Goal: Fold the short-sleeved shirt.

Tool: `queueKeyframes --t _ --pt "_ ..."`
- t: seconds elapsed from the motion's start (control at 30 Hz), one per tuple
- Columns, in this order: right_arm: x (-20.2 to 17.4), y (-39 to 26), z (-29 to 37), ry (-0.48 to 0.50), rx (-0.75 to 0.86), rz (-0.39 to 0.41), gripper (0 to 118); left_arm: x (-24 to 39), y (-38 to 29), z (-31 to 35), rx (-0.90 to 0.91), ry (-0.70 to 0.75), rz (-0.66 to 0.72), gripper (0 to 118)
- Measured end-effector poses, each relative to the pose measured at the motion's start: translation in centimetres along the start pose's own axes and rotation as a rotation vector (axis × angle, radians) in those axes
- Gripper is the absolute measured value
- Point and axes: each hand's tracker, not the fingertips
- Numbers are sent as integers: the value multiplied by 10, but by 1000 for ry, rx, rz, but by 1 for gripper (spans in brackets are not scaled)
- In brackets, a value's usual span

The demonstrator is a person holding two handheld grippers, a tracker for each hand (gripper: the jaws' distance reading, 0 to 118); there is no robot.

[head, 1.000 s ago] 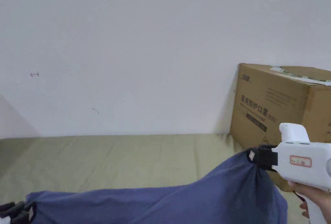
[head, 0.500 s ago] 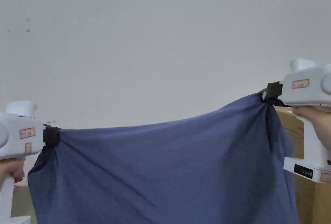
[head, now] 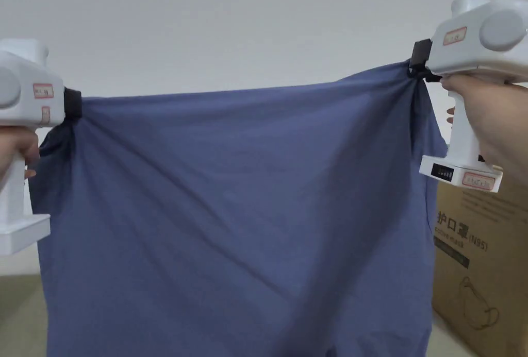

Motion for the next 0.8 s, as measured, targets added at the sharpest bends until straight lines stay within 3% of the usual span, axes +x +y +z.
queueKeyframes --t 0.23,0.43,0.67,0.8 --pt "8 -78 -62 -36 -22 35 2 10 -65 -69 -72 22 -28 5" --pt "22 -237 -72 -39 -260 -89 2 15 -215 -86 -321 8 18 5" --pt "57 -444 4 -46 -620 -179 2 22 -394 -18 -589 -57 24 5" --pt "83 -496 92 6 -754 -102 2 15 -440 55 -636 -97 37 5"
